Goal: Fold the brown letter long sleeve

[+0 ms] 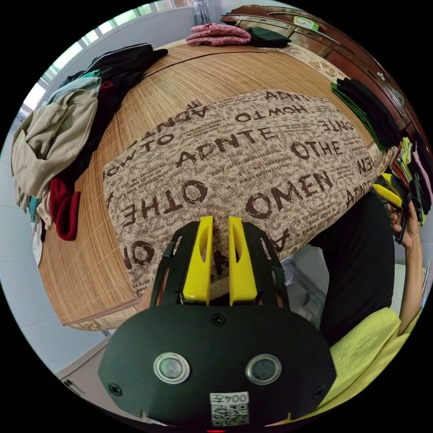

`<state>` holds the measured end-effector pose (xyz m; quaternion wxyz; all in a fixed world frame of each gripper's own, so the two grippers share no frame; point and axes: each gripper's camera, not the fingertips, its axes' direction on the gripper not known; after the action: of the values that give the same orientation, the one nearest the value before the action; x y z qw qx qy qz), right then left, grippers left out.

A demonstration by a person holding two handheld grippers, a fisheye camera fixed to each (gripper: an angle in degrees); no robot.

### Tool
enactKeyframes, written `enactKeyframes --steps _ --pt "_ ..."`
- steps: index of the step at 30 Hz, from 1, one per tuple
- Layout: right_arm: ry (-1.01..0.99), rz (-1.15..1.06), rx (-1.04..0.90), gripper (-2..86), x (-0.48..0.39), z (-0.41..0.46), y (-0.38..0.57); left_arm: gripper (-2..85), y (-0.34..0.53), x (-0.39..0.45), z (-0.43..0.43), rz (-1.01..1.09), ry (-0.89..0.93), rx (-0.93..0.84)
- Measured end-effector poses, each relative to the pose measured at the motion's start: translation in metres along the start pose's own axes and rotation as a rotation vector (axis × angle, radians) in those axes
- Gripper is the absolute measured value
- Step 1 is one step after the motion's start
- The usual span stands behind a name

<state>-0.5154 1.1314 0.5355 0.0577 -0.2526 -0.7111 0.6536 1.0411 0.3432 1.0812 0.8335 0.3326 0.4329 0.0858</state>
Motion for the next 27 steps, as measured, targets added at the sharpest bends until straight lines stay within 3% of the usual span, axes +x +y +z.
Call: enactKeyframes --steps 8,11,15,19,23,27 --pt "-0.011 0.004 -0.067 8.9 -0.001 0.017 -0.034 9.1 -0.028 -0.014 -0.051 -0.042 0.111 0.008" --pt "-0.026 0.007 -0.06 6.4 -0.003 0.014 -0.04 12.6 -0.039 0.019 -0.102 0.062 0.121 0.12" --pt "-0.062 -0.014 -0.04 5.9 -0.016 0.008 -0.044 16.3 -0.054 0.133 -0.163 0.335 0.064 0.255" --pt "-0.069 -0.066 -0.043 5.7 -0.045 0.008 -0.052 18.1 -0.06 0.287 -0.159 0.655 -0.055 0.27" --pt "-0.079 -0.129 -0.076 5.9 -0.079 0.018 -0.061 17.2 -0.081 0.361 -0.138 0.711 -0.109 0.292" --pt "-0.061 -0.19 -0.106 6.7 -0.1 0.026 -0.068 5.1 -0.11 0.37 -0.112 0.579 -0.201 0.301"
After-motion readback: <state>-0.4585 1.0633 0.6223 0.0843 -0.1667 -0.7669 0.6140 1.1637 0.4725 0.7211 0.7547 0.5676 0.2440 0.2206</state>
